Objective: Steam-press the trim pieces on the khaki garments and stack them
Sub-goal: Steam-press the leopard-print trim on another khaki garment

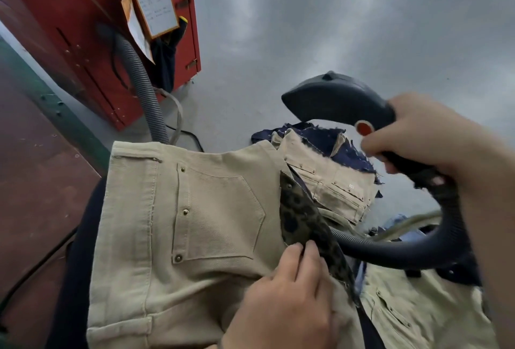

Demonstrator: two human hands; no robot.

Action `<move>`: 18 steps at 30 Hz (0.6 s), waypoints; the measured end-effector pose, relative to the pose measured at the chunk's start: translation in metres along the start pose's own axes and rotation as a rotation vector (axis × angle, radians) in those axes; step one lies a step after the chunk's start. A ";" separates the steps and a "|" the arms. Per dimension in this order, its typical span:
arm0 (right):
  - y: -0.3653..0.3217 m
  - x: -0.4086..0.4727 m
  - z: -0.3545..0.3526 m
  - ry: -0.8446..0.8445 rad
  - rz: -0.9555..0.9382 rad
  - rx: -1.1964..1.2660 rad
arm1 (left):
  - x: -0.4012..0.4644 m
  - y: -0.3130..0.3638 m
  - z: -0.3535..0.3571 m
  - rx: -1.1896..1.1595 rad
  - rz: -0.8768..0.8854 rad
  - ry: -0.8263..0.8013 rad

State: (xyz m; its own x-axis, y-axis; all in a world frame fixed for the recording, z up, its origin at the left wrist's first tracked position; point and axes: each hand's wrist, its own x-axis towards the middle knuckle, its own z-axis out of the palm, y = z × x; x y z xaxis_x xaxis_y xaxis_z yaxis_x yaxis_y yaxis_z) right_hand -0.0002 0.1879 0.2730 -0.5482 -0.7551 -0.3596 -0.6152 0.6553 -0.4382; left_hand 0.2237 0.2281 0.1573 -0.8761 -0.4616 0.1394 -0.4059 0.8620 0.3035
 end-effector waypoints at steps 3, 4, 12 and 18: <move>0.021 -0.037 -0.006 -0.007 -0.037 -0.110 | 0.002 0.001 0.002 0.022 0.008 0.013; 0.027 -0.050 -0.003 -0.045 -0.035 -0.125 | 0.003 0.001 0.002 0.021 0.006 0.015; 0.044 -0.045 0.037 -0.304 -0.008 -0.058 | 0.003 -0.001 0.001 0.007 0.023 -0.037; 0.014 0.012 0.037 -0.279 0.015 0.042 | 0.000 -0.002 -0.002 0.038 0.021 -0.026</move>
State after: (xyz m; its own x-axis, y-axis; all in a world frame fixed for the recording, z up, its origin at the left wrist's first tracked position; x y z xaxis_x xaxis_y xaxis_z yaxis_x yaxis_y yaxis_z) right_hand 0.0052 0.1872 0.2320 -0.3768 -0.7250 -0.5766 -0.5811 0.6698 -0.4623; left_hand 0.2246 0.2260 0.1589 -0.8907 -0.4383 0.1201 -0.3969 0.8790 0.2643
